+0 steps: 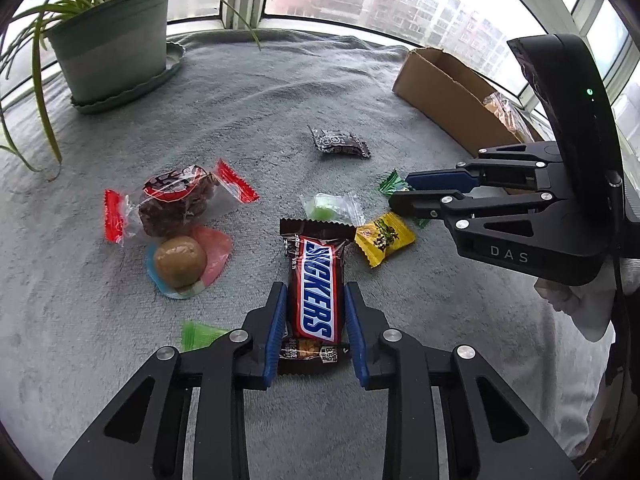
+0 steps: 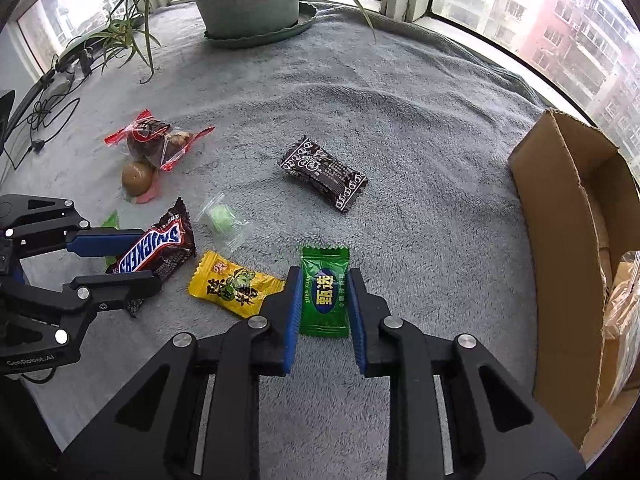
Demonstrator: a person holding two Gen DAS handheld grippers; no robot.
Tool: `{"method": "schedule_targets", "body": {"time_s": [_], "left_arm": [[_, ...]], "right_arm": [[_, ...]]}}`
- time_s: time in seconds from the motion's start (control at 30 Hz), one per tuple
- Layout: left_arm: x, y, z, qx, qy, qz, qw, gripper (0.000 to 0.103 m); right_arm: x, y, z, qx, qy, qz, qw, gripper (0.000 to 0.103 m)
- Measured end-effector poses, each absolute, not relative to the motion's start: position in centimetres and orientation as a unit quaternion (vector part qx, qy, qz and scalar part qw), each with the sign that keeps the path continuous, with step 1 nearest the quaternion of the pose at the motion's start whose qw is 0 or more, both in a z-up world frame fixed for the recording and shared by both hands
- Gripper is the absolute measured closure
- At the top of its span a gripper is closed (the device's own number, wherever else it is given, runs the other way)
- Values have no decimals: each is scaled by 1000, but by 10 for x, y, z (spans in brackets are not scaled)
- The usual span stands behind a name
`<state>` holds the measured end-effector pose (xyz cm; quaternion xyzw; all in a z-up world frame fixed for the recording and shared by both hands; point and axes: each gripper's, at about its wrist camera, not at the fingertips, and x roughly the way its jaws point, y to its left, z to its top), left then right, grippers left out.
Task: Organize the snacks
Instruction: 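Grasp the green candy with the right gripper while the left grasps the Snickers bar, then carry the green candy and Snickers bar over the cardboard box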
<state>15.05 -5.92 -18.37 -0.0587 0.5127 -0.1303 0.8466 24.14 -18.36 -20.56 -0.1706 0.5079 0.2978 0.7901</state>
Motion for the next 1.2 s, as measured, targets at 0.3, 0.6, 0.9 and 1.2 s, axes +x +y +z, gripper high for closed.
{"method": "schedule_targets", "body": {"time_s": [0.3,0.6,0.9,1.2], "left_arm": [[148,-51,-174,-72,502,-121,853,76],[148,-53,-149,-78,479,-131,865,76],[164,-67,-118,-67,448,-156,878,76],[200,-90,-88,-52,414,-178,891,76]], "right_arm": [[238,-199,-195,-135,501,286,805,82],[231,-222,-160,-99,472,278,831,82],[226,-262,-114,-63,431,251,865,82],[237,-316,-86,-42,405,198,892,82]]}}
